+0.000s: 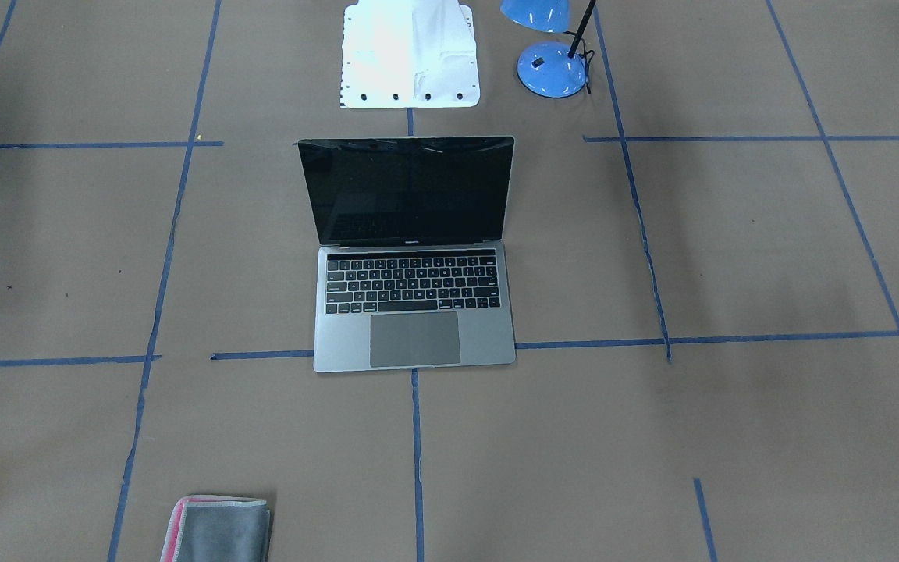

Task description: Close laptop

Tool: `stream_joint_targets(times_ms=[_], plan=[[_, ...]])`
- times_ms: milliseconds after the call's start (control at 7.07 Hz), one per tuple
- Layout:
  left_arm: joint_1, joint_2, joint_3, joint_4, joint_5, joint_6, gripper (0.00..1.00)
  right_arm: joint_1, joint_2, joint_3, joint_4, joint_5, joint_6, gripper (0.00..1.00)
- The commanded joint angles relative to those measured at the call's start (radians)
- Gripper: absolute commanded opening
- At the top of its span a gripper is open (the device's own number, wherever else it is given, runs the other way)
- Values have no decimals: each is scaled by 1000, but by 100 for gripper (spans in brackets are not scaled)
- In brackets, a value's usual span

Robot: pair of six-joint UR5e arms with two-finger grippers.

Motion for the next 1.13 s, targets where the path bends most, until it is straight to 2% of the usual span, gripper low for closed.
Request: stream_joint_targets(times_ms=[0, 142, 283, 566, 708, 849, 991], plan=[[1, -40, -34, -17, -4, -5, 100, 0, 3, 6, 105, 4, 6, 100], [2, -136, -9, -78, -3, -5, 100, -2, 4, 12, 110, 7, 9, 100], [2, -136, -11, -89, -10, -7, 100, -6, 4, 18, 109, 42, 9, 100], [17, -140, -27, -106, -20, -72, 100, -26, 4, 25, 135, 175, 19, 99], [92, -133, -47, -163, -38, -134, 100, -58, 3, 35, 211, 211, 126, 99], [168, -98, -68, -277, -38, -259, 100, -118, -6, 39, 370, 214, 321, 99], [239, -61, -71, -424, -37, -377, 100, -188, -14, 39, 582, 213, 565, 99]])
